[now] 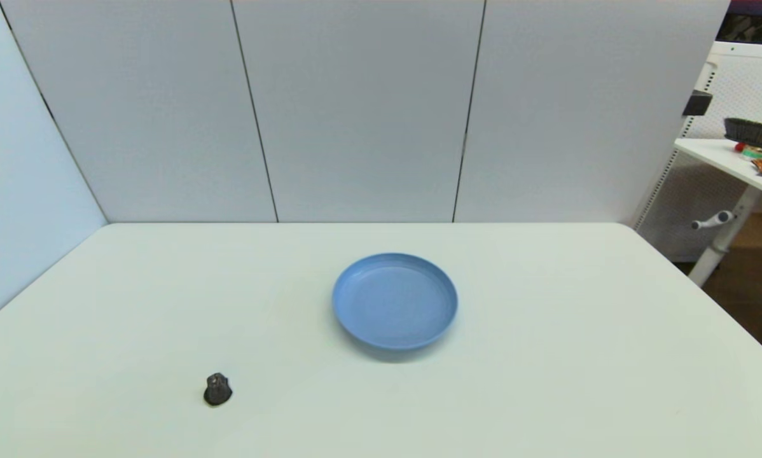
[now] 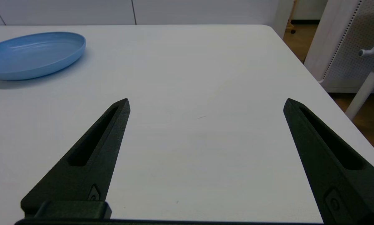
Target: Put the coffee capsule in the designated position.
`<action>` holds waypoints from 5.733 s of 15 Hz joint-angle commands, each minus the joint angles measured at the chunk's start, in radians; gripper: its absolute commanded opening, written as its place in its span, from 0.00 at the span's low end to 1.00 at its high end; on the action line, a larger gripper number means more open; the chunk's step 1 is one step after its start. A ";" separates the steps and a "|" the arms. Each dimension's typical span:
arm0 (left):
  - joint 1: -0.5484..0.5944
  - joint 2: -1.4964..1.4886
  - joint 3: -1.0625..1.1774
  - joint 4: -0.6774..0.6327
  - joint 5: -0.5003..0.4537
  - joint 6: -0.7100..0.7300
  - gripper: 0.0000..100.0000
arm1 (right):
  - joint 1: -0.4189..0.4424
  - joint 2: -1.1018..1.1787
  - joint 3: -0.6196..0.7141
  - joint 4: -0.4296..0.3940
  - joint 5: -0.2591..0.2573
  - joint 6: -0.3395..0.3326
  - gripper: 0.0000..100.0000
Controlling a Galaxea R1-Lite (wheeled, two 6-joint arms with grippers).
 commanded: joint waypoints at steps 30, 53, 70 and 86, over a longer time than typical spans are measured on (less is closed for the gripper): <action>-0.353 1.359 -0.430 -0.396 -0.212 0.179 1.00 | 0.000 0.001 0.018 0.000 0.000 -0.001 1.00; -0.281 1.614 0.000 -1.134 -0.209 0.168 1.00 | 0.000 0.001 0.018 0.000 0.000 0.002 1.00; -0.271 1.612 0.000 -1.081 -0.209 0.134 1.00 | 0.000 0.001 0.018 0.000 0.000 -0.001 1.00; -0.271 1.591 0.000 -1.073 -0.209 0.106 1.00 | 0.000 0.001 0.018 0.000 0.000 -0.001 1.00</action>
